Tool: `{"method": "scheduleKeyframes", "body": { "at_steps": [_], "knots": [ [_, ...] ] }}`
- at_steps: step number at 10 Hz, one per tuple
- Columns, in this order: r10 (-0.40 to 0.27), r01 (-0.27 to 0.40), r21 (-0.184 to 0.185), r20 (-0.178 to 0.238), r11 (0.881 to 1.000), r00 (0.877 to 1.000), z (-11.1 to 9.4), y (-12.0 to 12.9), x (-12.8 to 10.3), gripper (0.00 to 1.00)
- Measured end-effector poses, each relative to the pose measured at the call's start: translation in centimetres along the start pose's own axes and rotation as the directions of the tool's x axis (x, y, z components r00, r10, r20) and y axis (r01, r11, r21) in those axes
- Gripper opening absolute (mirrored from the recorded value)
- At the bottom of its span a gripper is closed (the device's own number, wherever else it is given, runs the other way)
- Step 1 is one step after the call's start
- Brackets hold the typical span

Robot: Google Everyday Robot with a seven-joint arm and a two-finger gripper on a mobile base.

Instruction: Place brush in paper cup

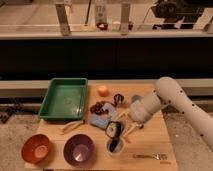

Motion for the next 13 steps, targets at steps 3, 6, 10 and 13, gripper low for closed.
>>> {"method": "scheduleKeyframes", "body": {
  "at_steps": [3, 6, 10, 13],
  "knots": [
    [0.007, -0.007, 0.003, -0.006, 1.0, 1.0, 0.4, -0.1, 0.7, 0.0],
    [0.005, -0.005, 0.002, -0.014, 1.0, 1.0, 0.7, -0.5, 1.0, 0.0],
    [0.018, -0.018, -0.004, -0.036, 1.0, 0.999, 1.1, -0.8, 1.5, 0.0],
    [0.021, -0.022, -0.006, -0.085, 1.0, 0.996, 1.6, -1.2, 1.7, 0.0]
  ]
}}
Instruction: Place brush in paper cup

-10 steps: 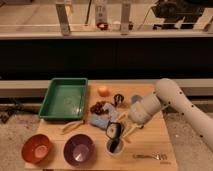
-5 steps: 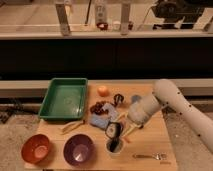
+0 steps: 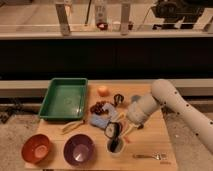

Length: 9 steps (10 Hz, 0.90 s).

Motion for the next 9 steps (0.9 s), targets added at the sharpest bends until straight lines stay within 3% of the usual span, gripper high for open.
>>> {"method": "scheduleKeyframes", "body": {
  "at_steps": [2, 3, 4, 7, 9],
  "knots": [
    [0.003, -0.003, 0.0, -0.001, 1.0, 1.0, -0.08, 0.11, 0.14, 0.02],
    [0.003, -0.003, 0.0, -0.002, 1.0, 1.0, -0.08, 0.12, 0.16, 0.1],
    [0.003, -0.003, -0.001, -0.002, 1.0, 1.0, -0.08, 0.13, 0.17, 0.25],
    [0.003, -0.003, -0.002, -0.001, 1.0, 1.0, -0.05, 0.12, 0.17, 0.59],
    [0.002, -0.002, -0.003, 0.0, 1.0, 1.0, 0.03, 0.12, 0.18, 0.77]
  ]
}}
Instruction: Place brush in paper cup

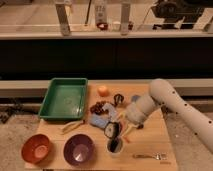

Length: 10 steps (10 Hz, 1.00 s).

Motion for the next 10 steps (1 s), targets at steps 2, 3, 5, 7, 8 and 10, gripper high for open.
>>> {"method": "scheduleKeyframes", "body": {
  "at_steps": [2, 3, 5, 7, 8, 10],
  "knots": [
    [-0.015, 0.015, -0.002, -0.009, 1.0, 1.0, 0.14, 0.03, 0.16, 0.8],
    [-0.053, 0.053, -0.002, -0.012, 0.999, 0.999, 0.24, -0.05, -0.01, 0.8],
    [-0.075, 0.076, 0.003, -0.014, 0.997, 0.997, 0.29, -0.19, -0.11, 0.8],
    [-0.072, 0.072, 0.006, -0.02, 0.997, 0.997, 0.25, -0.3, -0.14, 0.8],
    [-0.064, 0.064, 0.007, -0.025, 0.998, 0.998, 0.22, -0.35, -0.12, 0.8],
    [-0.038, 0.038, 0.012, -0.036, 0.999, 0.999, 0.27, -0.58, 0.06, 0.8]
  ]
}}
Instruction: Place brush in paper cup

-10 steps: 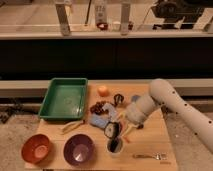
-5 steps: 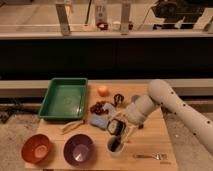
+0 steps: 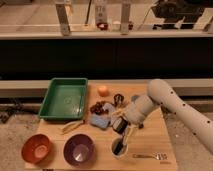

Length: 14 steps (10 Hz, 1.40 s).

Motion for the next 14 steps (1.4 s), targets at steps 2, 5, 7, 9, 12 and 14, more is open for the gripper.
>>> {"method": "scheduleKeyframes", "body": {
  "at_steps": [2, 5, 7, 9, 12, 14],
  "knots": [
    [0.019, -0.019, 0.005, -0.009, 1.0, 1.0, 0.0, -0.2, 0.2, 0.8],
    [0.029, -0.029, 0.012, -0.016, 1.0, 0.999, -0.2, -0.3, 0.3, 0.8],
    [0.027, -0.026, 0.019, -0.025, 0.999, 0.999, -0.6, -0.4, 0.1, 0.8],
    [0.022, -0.021, 0.018, -0.038, 1.0, 0.999, -1.3, -0.6, -0.2, 0.8],
    [0.009, -0.009, 0.01, -0.059, 1.0, 0.998, -2.0, -1.2, -0.8, 0.8],
    [0.006, -0.006, 0.009, -0.071, 1.0, 0.997, -2.3, -1.6, -1.0, 0.8]
  ]
}}
